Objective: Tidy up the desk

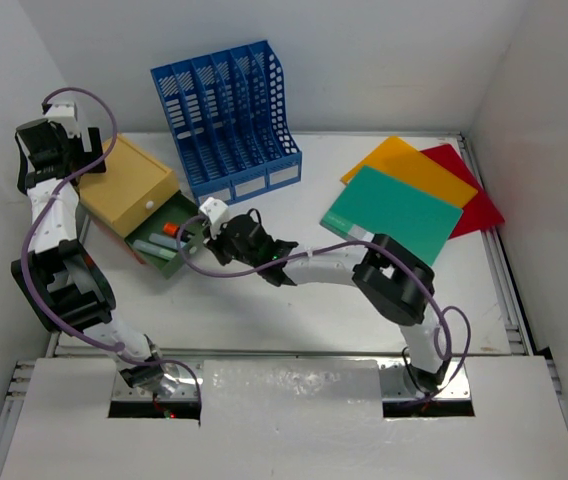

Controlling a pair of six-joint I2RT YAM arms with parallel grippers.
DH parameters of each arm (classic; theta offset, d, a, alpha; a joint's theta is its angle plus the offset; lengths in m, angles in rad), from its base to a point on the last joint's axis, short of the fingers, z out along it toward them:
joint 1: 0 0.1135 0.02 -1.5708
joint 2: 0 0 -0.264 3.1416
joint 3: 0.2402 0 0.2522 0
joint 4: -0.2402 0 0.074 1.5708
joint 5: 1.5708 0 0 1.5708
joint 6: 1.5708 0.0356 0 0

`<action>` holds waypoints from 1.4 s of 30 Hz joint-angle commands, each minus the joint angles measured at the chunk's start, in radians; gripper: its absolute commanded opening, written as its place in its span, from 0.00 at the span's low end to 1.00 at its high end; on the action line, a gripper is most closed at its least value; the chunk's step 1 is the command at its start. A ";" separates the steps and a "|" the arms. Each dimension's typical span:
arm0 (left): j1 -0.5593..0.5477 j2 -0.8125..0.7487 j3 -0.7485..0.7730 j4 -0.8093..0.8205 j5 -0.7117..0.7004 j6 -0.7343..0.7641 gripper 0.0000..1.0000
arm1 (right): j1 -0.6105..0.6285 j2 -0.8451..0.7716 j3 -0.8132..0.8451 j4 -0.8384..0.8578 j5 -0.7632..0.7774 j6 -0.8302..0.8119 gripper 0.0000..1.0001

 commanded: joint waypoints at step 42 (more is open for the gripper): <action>-0.014 0.075 -0.028 -0.106 0.017 0.061 0.97 | 0.006 0.599 0.666 0.258 0.030 0.077 0.08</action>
